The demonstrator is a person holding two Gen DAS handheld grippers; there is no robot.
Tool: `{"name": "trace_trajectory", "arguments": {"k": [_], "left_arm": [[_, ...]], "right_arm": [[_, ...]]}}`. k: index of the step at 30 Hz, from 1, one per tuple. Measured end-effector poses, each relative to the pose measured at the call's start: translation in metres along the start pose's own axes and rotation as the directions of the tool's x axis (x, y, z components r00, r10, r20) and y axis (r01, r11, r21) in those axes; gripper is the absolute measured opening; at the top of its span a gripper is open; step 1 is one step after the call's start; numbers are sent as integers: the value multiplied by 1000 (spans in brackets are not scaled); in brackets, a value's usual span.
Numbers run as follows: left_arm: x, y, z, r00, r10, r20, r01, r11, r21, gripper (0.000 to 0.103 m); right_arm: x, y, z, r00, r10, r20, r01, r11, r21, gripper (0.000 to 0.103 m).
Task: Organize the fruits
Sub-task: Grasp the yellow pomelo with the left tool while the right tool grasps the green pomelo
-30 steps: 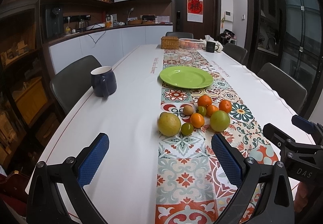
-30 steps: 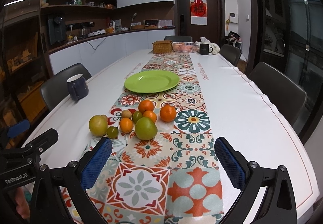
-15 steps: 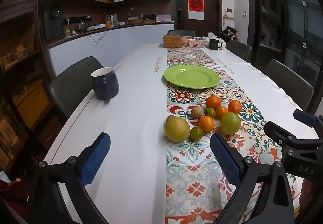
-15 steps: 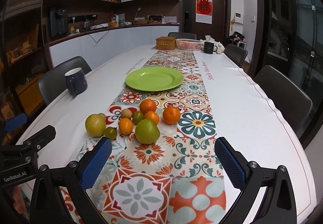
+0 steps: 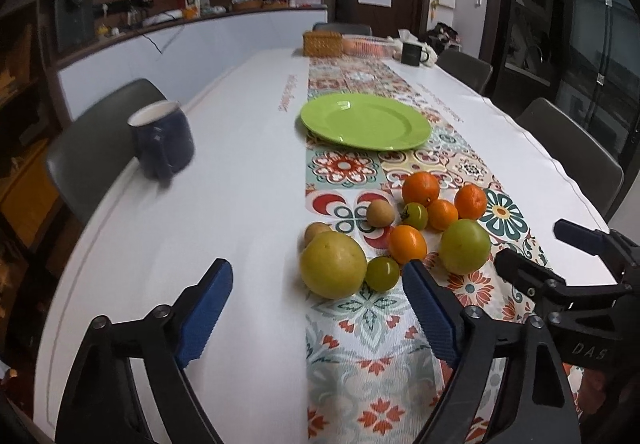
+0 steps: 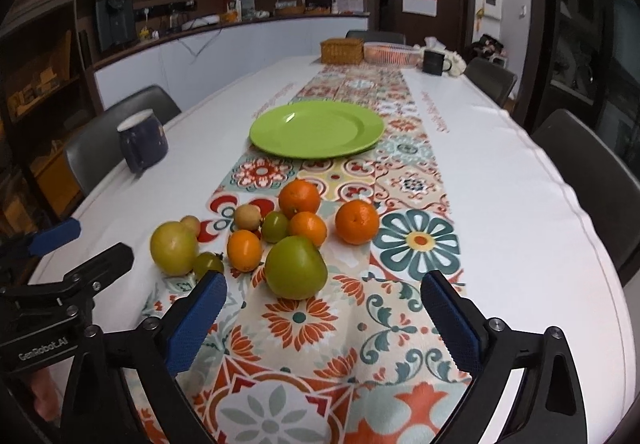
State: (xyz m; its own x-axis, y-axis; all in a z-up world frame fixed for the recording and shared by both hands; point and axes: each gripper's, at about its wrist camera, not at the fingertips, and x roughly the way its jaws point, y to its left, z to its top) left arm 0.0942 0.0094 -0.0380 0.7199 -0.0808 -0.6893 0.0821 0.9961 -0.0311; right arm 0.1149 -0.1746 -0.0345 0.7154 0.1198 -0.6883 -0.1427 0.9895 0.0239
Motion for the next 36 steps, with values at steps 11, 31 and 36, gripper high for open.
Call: {"name": "trace_trajectory", "arguments": {"k": [11, 31, 36], "left_arm": [[40, 2, 2, 993, -59, -100, 56, 998, -34, 64], [63, 6, 4, 988, -89, -123, 78, 993, -88, 51], [64, 5, 5, 990, -84, -114, 76, 994, -76, 50]], "right_arm": [[43, 4, 3, 994, 39, -104, -42, 999, -26, 79], [66, 15, 2, 984, 65, -166, -77, 995, -70, 58], [66, 19, 0, 984, 54, -170, -70, 994, -90, 50]]}}
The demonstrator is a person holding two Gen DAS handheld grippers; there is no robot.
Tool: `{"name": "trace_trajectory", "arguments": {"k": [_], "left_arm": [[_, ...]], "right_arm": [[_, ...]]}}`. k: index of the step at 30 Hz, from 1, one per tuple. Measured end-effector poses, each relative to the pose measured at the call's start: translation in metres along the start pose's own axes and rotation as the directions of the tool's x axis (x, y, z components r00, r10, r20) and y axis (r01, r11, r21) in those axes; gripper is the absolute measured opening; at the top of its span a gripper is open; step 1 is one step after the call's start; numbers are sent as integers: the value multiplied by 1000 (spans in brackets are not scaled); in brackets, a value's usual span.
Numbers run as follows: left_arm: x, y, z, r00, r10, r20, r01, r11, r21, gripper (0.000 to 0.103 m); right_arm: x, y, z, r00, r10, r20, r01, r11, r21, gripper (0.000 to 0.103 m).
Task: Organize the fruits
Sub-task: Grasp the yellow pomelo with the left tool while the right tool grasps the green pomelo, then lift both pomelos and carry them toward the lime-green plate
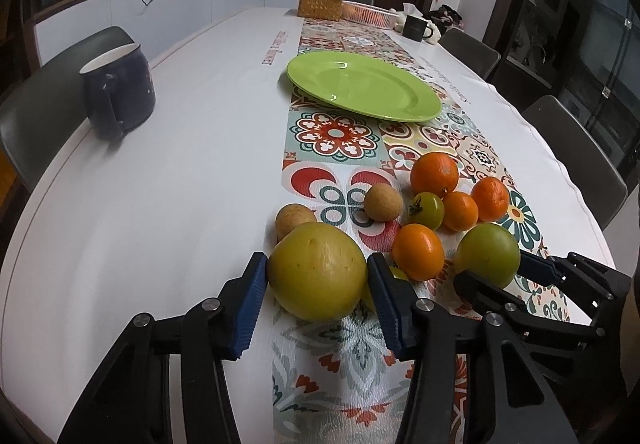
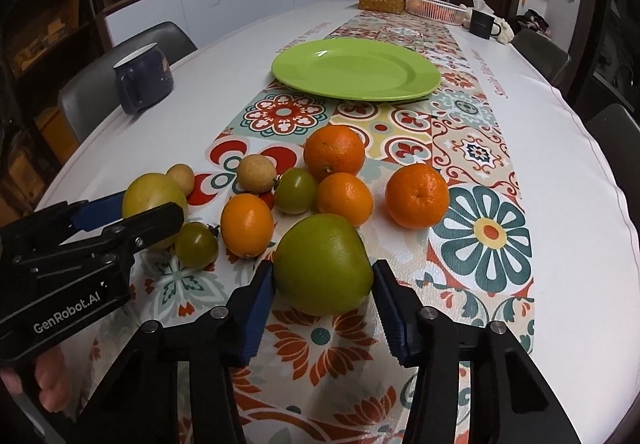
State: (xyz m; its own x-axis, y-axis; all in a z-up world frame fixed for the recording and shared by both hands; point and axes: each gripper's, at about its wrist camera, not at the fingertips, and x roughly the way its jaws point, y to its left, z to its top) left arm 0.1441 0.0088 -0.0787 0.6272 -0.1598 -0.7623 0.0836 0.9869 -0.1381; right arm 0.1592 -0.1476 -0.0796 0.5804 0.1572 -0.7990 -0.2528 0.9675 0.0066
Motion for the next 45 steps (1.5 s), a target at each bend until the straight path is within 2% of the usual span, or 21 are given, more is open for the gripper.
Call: {"name": "trace_trajectory", "arguments": {"k": [12, 23, 25, 27, 32, 34, 36, 38, 45], "left_arm": [[-12, 2, -2, 1000, 14, 27, -15, 1000, 5, 50], [-39, -4, 12, 996, -13, 85, 11, 1000, 24, 50], [-42, -6, 17, 995, -15, 94, 13, 1000, 24, 50], [-43, -7, 23, 994, -13, 106, 10, 1000, 30, 50], [-40, -6, 31, 995, -6, 104, 3, 1000, 26, 50], [-39, -7, 29, 996, -6, 94, 4, 1000, 25, 50], [-38, -10, 26, 996, -8, 85, 6, 999, 34, 50], [-38, -12, 22, 997, -10, 79, 6, 999, 40, 50], [-32, -18, 12, 999, -17, 45, 15, 998, 55, 50]], "right_arm": [[-9, 3, -2, 1000, -7, 4, 7, 1000, -2, 50], [-43, 3, 13, 996, 20, 91, -20, 1000, -4, 48], [-48, 2, 19, 993, 14, 114, -13, 1000, -14, 44], [-57, 0, 27, 988, 2, 155, 3, 1000, -27, 32], [-63, -6, 43, 983, 6, 182, -1, 1000, -29, 30], [-59, -11, 42, 986, 22, 165, -22, 1000, 1, 32], [-54, -15, 38, 989, 30, 145, -33, 999, 20, 49], [-50, -19, 31, 991, 45, 126, -50, 998, 42, 55], [-25, -15, 14, 993, 117, 7, -117, 992, 38, 56]]}}
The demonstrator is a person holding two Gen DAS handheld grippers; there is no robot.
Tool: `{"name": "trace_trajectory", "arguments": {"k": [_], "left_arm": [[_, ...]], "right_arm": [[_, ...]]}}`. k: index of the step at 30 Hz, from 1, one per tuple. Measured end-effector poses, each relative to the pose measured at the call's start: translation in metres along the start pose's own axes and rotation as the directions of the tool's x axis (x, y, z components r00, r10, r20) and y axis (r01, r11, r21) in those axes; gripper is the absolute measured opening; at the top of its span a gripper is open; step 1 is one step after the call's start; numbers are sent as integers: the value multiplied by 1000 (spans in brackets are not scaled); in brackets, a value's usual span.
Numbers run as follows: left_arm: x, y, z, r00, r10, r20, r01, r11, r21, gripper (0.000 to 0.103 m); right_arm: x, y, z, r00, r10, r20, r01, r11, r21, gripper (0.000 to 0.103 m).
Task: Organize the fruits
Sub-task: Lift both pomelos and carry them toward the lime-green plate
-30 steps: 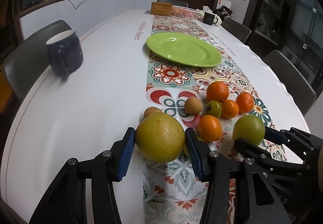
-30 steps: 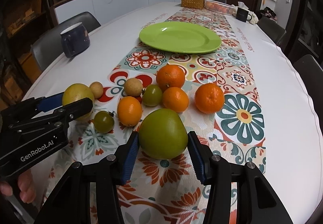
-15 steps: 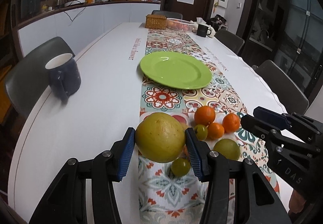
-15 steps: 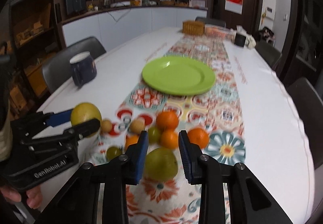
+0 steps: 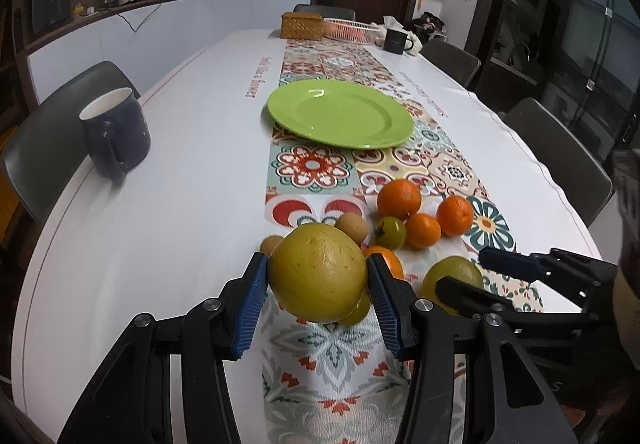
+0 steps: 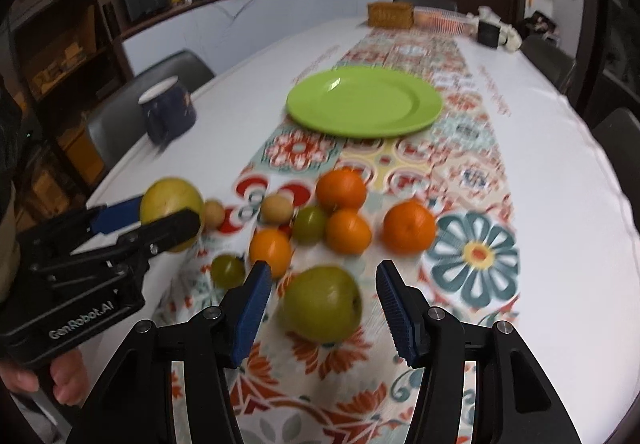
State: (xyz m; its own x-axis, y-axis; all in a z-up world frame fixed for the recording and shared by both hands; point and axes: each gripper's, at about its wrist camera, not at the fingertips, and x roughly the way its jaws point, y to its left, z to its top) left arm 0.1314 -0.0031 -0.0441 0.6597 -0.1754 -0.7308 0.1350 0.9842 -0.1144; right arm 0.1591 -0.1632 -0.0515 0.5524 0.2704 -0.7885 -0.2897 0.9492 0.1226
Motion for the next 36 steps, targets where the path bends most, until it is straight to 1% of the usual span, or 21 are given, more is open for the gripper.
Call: {"name": "trace_trajectory", "arguments": {"k": [4, 7, 11, 14, 18, 23, 28, 36], "left_arm": [[5, 3, -5, 1000, 5, -24, -5, 1000, -11, 50], [5, 4, -6, 1000, 11, -28, -12, 1000, -13, 50], [6, 4, -8, 999, 14, -32, -14, 1000, -11, 50], [6, 2, -9, 999, 15, -34, -15, 1000, -8, 50], [4, 1, -8, 999, 15, -30, -15, 1000, -5, 50], [-3, 1, -5, 1000, 9, -9, -9, 1000, -5, 50], [-11, -1, 4, 1000, -4, 19, 4, 1000, -6, 50], [-18, -2, 33, 997, -3, 79, 3, 1000, -2, 50]], "right_arm": [[15, 0, -6, 998, 19, -56, -18, 1000, 7, 56], [22, 1, -8, 997, 3, -76, -3, 1000, -5, 56], [27, 2, -8, 996, 5, -87, -6, 1000, -13, 55], [27, 4, -8, 996, -10, -86, 7, 1000, -28, 51], [26, 2, -8, 997, -6, -79, 5, 1000, -19, 51], [10, 7, -3, 1000, -8, -25, 7, 999, -31, 51], [-14, 8, 13, 999, 4, 48, -2, 999, -34, 51], [-35, 4, 46, 990, 3, 140, 3, 999, -42, 51]]}}
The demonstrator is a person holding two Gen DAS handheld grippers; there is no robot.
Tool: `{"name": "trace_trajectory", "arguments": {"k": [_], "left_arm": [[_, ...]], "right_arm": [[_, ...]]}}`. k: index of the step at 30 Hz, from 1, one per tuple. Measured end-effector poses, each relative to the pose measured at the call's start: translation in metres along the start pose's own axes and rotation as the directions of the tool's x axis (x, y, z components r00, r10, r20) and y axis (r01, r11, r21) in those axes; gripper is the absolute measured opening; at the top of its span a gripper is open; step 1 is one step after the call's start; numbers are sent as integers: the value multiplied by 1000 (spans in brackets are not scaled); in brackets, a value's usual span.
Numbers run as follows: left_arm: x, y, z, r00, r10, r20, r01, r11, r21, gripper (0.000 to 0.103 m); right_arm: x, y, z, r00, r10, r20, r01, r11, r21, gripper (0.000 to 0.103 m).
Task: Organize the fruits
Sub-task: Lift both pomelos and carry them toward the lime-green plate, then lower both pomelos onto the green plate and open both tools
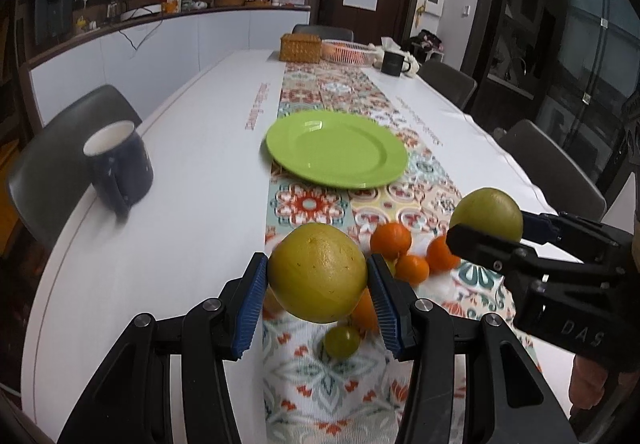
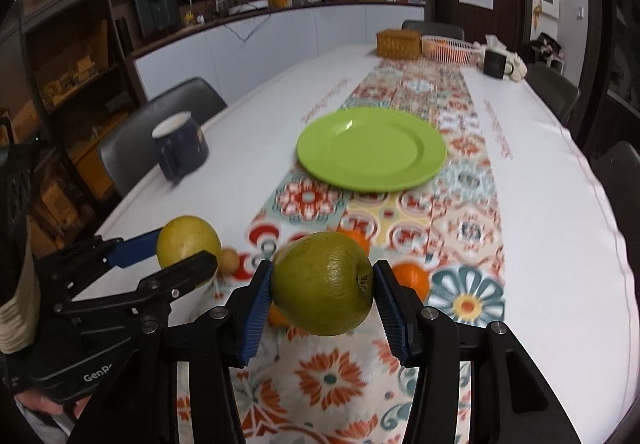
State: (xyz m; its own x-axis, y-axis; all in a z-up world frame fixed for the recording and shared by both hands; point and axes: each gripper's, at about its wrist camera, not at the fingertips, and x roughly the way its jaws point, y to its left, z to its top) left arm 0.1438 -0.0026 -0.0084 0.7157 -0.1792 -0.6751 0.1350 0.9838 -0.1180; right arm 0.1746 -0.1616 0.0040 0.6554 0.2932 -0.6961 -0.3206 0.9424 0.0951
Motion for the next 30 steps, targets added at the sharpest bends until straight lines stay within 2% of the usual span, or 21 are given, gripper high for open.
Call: {"name": "trace_trajectory", "arguments": {"k": [6, 14, 23, 30], "left_arm": [[5, -1, 25, 999, 7, 32, -8, 1000, 12, 50], [29, -1, 58, 999, 14, 37, -15, 999, 29, 50], [86, 1, 101, 1000, 3, -8, -2, 998, 69, 50], [143, 5, 113, 994, -44, -98, 53, 995, 85, 50]], "right_arm": [[1, -8, 29, 999, -14, 50, 14, 1000, -7, 51], [21, -22, 63, 998, -16, 60, 16, 1000, 3, 51], [71, -50, 99, 1000, -15, 1, 15, 1000, 28, 51], [121, -72, 112, 996, -18, -86, 22, 999, 41, 51]]}}
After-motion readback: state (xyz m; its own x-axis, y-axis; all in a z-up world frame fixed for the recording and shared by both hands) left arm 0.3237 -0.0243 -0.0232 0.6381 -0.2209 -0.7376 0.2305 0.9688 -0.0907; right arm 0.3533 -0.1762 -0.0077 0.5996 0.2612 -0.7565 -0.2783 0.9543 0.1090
